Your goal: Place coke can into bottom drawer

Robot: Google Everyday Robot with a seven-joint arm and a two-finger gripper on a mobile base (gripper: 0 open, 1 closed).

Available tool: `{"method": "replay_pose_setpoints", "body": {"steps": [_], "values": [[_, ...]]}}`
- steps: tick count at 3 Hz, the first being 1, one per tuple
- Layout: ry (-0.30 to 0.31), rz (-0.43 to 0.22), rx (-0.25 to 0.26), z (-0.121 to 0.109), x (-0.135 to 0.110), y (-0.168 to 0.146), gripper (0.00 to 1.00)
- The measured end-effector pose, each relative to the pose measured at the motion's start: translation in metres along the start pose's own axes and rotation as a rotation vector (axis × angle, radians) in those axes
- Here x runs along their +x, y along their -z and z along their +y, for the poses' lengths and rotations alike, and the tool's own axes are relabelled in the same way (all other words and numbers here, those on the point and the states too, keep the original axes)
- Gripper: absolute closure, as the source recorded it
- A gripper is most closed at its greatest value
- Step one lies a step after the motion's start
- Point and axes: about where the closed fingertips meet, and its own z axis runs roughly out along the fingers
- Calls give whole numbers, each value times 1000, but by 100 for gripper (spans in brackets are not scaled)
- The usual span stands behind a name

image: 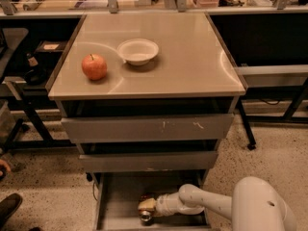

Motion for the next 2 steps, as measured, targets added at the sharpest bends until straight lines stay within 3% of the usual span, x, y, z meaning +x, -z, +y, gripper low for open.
{"method": "replay_pose_setpoints", "body": {"steps": [1,2], "values": [[0,0,0,0,0,0,0],[0,0,0,0,0,0,0]]}}
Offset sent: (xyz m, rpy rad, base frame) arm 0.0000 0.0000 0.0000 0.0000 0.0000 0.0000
